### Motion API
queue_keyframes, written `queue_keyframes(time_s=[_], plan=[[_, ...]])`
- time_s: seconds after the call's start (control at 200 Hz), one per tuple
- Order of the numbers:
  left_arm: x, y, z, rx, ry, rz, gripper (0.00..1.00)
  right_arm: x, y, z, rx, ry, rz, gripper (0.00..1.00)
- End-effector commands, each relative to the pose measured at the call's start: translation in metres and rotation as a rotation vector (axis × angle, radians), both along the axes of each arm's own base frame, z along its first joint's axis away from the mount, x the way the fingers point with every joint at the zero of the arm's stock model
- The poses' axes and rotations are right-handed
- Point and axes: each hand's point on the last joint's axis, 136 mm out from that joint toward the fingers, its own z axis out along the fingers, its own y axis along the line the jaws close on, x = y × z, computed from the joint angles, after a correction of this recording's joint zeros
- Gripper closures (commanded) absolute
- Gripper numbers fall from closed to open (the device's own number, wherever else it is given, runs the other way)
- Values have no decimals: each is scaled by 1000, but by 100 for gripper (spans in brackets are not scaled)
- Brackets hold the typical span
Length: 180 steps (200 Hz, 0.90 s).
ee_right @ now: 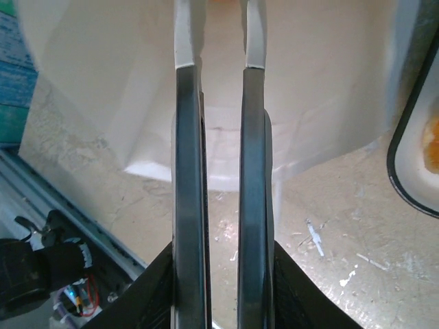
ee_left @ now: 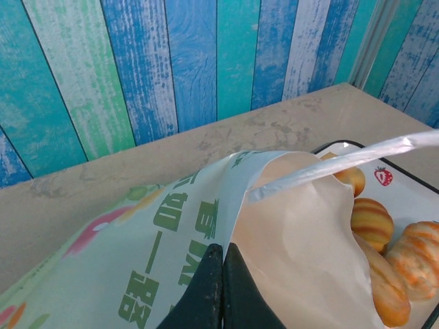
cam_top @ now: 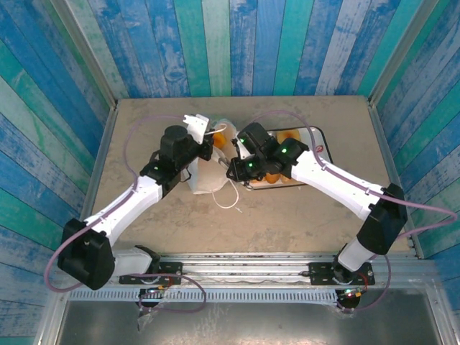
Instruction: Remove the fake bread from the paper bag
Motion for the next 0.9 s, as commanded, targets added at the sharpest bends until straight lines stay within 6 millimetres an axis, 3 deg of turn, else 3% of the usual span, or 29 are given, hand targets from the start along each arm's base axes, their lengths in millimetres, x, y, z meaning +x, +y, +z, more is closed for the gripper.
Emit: queue_keyframes(time_s=[0.0, 0.606, 0.896], plan=[[-13, 5, 45, -47, -135, -14, 100, 11, 7, -4, -21, -34, -25, 68], [-8, -1, 32, -51, -97, -24, 100, 20, 36, -41, -86, 9, 13, 60], [0, -2, 27, -69, -67, -7, 100, 18, 43, -39, -76, 2, 24, 60]])
